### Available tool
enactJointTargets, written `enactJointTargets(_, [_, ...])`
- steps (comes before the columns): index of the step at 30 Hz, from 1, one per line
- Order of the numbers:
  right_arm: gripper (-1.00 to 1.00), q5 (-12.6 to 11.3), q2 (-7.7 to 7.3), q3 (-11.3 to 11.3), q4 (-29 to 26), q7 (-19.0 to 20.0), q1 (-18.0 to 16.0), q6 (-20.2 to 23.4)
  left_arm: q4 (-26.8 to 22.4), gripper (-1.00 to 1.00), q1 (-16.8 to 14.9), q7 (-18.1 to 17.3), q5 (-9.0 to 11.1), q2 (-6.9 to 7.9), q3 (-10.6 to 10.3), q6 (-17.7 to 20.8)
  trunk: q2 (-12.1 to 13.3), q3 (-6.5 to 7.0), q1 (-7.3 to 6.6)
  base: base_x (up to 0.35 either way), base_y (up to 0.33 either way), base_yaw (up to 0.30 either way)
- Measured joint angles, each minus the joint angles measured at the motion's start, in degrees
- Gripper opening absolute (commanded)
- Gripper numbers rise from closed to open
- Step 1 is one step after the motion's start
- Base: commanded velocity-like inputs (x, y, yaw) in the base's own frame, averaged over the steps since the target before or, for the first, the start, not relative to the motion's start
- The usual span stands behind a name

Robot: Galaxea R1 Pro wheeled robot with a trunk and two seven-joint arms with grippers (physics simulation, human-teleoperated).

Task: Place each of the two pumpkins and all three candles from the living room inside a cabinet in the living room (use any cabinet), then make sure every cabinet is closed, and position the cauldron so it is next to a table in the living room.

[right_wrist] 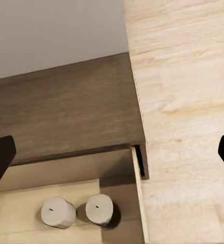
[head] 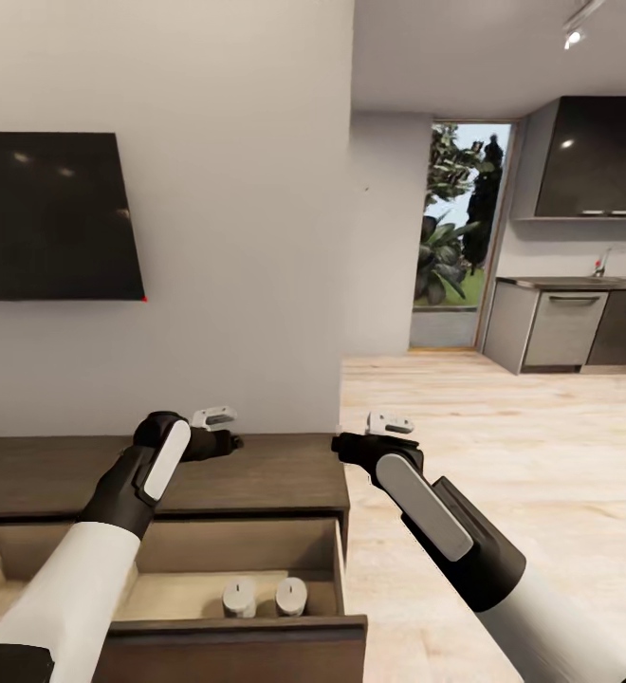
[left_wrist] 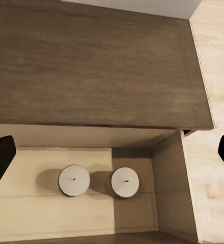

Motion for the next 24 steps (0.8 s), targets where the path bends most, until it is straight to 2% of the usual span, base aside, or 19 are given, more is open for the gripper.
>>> enactJointTargets(17, [1.00,-0.1,-0.11,-0.1,0.1,0.0,0.0,0.0,0.0,1.00,0.0,0.0,-0.1,0.00,0.0,0.0,0.0,1.11,-0.01,-0.043,-0.219,-0.226])
enactJointTargets(24, [1.00,-0.1,-0.13,-0.1,0.1,0.0,0.0,0.0,0.0,1.00,0.0,0.0,-0.1,0.00,0.0,0.0,0.0,1.57,0.00,-0.002,-0.100,-0.231])
